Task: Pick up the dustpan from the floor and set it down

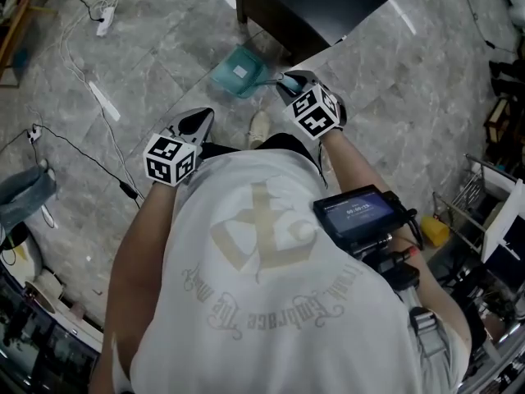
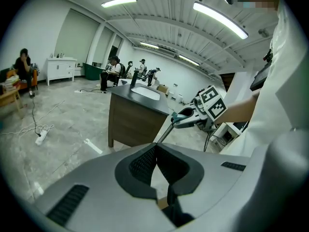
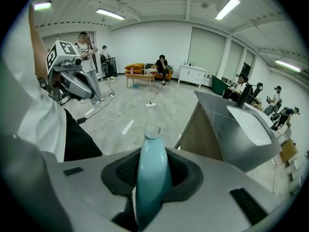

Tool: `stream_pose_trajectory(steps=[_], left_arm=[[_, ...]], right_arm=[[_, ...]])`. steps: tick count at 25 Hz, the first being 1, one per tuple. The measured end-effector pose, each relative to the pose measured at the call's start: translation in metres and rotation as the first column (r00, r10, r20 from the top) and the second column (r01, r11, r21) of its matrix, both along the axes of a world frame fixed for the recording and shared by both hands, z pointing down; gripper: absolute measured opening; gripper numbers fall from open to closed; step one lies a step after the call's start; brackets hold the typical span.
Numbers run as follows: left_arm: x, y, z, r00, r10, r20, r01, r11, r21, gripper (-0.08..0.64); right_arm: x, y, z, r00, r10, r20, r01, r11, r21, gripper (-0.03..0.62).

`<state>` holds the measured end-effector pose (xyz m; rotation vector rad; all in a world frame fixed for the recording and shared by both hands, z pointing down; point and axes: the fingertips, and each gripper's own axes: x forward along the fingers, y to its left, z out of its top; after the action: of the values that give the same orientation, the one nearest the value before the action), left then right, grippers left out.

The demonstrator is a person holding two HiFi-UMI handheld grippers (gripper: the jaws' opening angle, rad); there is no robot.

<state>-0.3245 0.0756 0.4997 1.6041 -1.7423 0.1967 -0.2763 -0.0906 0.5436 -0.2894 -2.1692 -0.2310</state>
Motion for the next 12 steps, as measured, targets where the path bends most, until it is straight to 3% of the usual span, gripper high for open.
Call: stream_pose_trajectory(steps=[12], left_arm=[[-0.064, 0.043, 0.006, 0.999, 0.011, -0.032, -0.011, 1.000, 0.001, 0.011]], right_arm=[[-0.044, 0.016, 0.032, 0.994, 0.080, -0.078, -0.078, 0.997, 0.026, 0.106]])
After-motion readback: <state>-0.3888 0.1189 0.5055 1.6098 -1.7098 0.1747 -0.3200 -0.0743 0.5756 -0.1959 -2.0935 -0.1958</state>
